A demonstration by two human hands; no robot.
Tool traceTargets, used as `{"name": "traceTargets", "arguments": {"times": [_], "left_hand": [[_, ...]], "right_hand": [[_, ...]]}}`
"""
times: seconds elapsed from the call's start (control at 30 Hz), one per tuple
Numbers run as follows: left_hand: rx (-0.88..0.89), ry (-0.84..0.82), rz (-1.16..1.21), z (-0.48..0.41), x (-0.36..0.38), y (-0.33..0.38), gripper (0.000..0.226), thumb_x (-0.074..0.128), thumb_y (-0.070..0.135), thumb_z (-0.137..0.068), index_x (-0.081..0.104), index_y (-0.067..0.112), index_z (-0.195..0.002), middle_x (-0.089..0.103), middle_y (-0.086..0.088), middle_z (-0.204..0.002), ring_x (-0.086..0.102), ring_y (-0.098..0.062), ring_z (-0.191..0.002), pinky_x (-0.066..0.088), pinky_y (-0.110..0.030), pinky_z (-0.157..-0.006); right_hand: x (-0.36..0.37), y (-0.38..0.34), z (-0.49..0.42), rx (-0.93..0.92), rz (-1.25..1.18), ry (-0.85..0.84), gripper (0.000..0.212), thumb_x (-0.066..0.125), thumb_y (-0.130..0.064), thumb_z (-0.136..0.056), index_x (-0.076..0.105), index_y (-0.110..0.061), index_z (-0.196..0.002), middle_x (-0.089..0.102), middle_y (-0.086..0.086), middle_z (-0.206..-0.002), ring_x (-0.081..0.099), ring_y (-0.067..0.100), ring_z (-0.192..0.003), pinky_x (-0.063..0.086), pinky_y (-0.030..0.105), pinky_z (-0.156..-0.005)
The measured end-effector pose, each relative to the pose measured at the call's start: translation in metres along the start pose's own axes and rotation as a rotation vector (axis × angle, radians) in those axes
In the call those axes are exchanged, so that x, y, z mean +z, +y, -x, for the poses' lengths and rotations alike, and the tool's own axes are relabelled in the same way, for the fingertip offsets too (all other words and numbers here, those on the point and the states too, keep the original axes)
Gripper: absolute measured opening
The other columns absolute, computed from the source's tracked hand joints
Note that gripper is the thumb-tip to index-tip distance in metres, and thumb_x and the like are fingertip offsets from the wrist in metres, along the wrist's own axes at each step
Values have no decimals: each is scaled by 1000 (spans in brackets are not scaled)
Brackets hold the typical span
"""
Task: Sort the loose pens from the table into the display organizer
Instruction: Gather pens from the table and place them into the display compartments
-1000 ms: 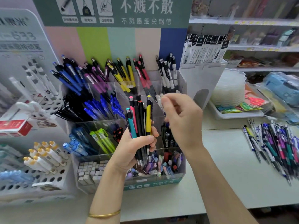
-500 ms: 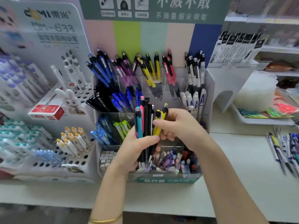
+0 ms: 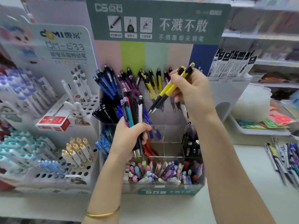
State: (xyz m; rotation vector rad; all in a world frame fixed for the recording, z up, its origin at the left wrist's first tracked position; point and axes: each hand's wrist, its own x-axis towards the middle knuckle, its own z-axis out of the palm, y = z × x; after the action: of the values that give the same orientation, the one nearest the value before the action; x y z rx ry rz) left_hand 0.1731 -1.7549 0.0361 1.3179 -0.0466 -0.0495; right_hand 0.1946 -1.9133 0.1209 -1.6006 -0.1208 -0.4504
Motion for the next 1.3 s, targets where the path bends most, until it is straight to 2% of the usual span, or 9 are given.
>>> {"name": "traceTargets", "arguments": {"times": [0.13,0.27,0.53,0.73,0.83,0.97,1.07,1.17,1.3], "left_hand": [[80,-55,32,-8,2,5,13,63,-6,-82,54,3,-82,49,-16,-69,44,-17,-50,41,-28,-48],[55,-194,103,-12,2,7,20,62,6,-77,50,4,-93,46,-8,-67,45,-15,-53,42,-26,-50],[110,-454,167,-11,-1,6,23,62,3,-82,50,8,-101,47,-2,-70,45,-13,-56,43,-26,-54],[186,-517,153,-12,-7,1,17,63,8,-80,58,16,-94,44,-5,-70,45,-15,-58,44,-27,-56],[188,-518,134,-12,-11,1,21,62,2,-80,57,13,-97,45,-8,-71,45,-15,-58,44,-28,-56],[163,-485,127,-13,-14,-4,34,65,4,-75,56,8,-107,57,-5,-83,51,-15,-62,45,-29,-59],[179,-467,124,-12,-14,-7,38,63,-2,-73,58,9,-109,59,-7,-82,49,-16,-60,44,-30,-58],[142,-459,178,-9,-9,-8,35,54,-12,-73,56,2,-105,60,-7,-76,44,-15,-51,41,-28,-50],[95,-505,269,-3,-3,-12,16,58,1,-69,58,0,-85,60,-5,-74,43,-12,-48,39,-24,-47]], "right_hand": [[8,-11,-26,-323,174,213,12,59,-15,-91,56,-26,-86,63,3,-84,61,20,-74,52,33,-70],[22,-3,-43,-484,468,192,12,60,-13,-90,63,-4,-97,62,7,-93,54,15,-83,42,19,-78],[35,13,-45,-389,786,12,30,63,-9,-89,51,-7,-117,64,8,-100,58,27,-88,48,39,-75],[40,27,-45,-265,1050,-76,24,57,-5,-92,50,-7,-115,61,13,-100,57,35,-93,40,36,-64],[41,30,-45,-216,1147,-147,23,56,-13,-95,52,-5,-116,57,17,-114,55,38,-104,40,37,-71],[34,24,-36,-176,950,-143,37,59,-18,-94,48,-5,-127,50,15,-124,52,28,-108,39,32,-87],[24,14,-10,-301,670,6,25,59,-13,-93,57,-11,-117,58,4,-104,51,8,-81,41,17,-76],[17,4,18,-88,317,-272,8,61,-25,-92,64,-20,-96,62,-8,-73,54,1,-56,41,11,-54],[16,13,29,-17,264,-402,13,71,-23,-84,65,-19,-96,65,-5,-70,59,2,-56,43,12,-56]]}}
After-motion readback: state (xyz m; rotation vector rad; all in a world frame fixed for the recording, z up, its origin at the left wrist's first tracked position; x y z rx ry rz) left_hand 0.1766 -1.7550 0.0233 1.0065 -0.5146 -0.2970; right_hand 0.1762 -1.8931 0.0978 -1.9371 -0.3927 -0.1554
